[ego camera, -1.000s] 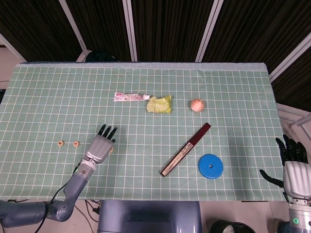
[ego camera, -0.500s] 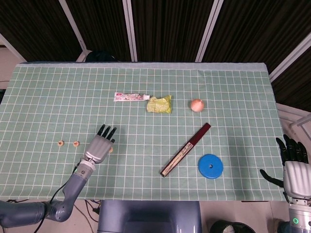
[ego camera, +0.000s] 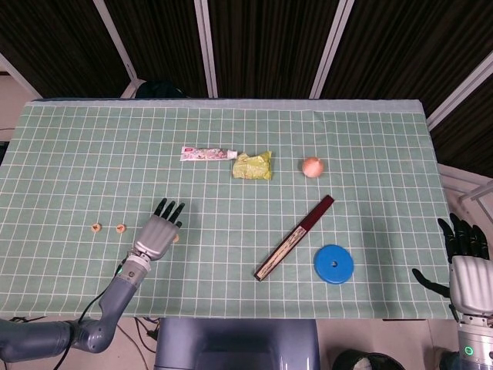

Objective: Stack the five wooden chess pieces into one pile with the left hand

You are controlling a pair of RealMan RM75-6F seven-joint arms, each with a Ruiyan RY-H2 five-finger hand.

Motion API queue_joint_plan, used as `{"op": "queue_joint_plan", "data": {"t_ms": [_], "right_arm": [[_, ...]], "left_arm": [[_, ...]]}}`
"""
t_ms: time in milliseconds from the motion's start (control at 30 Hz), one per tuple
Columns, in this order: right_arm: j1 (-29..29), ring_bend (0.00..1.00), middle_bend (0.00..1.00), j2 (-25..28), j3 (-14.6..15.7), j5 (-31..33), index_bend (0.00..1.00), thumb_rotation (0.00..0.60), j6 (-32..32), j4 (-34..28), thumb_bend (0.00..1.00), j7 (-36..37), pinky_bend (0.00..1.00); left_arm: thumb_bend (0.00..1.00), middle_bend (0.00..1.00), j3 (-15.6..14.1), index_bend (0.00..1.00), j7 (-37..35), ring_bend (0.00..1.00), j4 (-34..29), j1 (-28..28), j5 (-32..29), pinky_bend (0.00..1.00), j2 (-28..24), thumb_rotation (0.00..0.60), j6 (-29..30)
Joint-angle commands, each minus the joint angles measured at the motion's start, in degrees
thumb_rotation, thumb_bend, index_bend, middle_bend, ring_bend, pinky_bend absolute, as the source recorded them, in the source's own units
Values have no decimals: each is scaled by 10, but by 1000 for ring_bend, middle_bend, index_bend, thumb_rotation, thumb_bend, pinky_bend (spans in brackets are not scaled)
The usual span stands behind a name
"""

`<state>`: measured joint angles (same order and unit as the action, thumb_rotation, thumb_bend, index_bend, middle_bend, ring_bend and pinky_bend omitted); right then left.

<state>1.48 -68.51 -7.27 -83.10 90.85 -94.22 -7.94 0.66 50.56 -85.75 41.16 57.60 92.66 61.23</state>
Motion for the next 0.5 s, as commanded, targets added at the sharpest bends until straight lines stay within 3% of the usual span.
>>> {"op": "queue_joint_plan", "data": {"t_ms": [33,267,500], "right_arm": [[0,0,13,0,0,0,81,600,0,0,233,0,0],[0,0,13,0,0,0,81,600,0,0,232,-1,0],[-1,0,13,0,0,0,81,600,1,1,232,1,0]], "left_arm": [[377,16,0,431,1,0,-1,0,1,0,-1,600,0],[369,11,3,404,4,0,-9,-2,0,0,-7,600,8],[227,5,2,341,-30,0,-48,-26,23,0,-54,600,43]]}}
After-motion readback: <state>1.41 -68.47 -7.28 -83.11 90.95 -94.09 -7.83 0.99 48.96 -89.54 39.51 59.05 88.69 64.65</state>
